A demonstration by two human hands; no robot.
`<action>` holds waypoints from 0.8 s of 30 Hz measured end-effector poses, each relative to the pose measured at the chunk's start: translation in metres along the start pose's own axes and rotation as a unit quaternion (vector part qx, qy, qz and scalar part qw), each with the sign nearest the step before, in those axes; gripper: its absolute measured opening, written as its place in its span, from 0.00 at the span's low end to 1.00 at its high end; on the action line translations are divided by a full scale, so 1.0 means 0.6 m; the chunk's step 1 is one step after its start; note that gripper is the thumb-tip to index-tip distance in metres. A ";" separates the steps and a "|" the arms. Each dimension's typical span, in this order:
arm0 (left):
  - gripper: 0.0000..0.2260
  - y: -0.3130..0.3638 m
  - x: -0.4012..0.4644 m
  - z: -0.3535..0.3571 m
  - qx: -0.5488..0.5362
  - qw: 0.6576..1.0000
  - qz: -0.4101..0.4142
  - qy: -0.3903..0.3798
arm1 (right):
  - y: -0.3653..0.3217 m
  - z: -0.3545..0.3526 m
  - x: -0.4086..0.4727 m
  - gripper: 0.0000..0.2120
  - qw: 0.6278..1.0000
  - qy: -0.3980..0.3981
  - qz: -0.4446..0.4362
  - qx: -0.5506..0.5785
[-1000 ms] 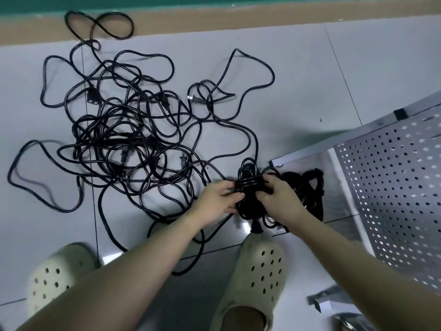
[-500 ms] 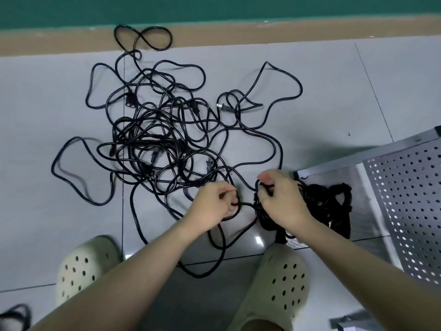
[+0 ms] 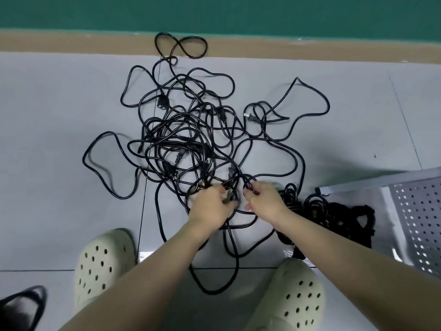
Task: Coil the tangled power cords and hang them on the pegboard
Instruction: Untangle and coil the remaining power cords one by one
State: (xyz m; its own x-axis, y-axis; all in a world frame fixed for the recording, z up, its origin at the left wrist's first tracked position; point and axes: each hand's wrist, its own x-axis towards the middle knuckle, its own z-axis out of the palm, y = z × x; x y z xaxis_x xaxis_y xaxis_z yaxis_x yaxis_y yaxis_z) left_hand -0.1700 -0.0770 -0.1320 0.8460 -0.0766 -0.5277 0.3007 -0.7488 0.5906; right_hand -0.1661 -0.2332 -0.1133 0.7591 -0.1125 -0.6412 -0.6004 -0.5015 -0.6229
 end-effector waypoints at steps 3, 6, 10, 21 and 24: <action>0.19 -0.012 -0.009 0.006 0.079 0.996 -0.008 -0.042 | 0.005 0.009 0.007 0.10 0.997 -0.002 0.024 0.068; 0.17 -0.025 -0.017 0.009 0.067 0.997 0.004 -0.045 | 0.004 0.007 0.000 0.10 0.991 -0.029 0.042 0.120; 0.19 -0.030 -0.033 0.017 -0.061 0.994 0.060 -0.065 | 0.009 -0.001 -0.017 0.10 0.979 -0.073 0.034 0.185; 0.09 -0.025 -0.075 -0.073 -0.289 0.945 0.057 0.139 | -0.035 -0.029 -0.114 0.11 0.956 -0.180 -0.168 0.157; 0.08 -0.010 -0.073 -0.118 -0.371 0.918 0.060 0.129 | -0.052 -0.031 -0.140 0.10 0.950 -0.199 -0.188 0.149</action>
State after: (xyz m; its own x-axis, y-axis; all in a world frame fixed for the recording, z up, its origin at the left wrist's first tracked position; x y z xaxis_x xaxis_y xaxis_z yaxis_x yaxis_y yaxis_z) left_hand -0.1780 -0.0226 -0.0691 0.9401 0.1001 -0.3258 0.3343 -0.0835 0.9388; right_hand -0.2061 -0.2240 -0.0316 0.8144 0.3898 -0.4299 -0.3951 -0.1702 -0.9027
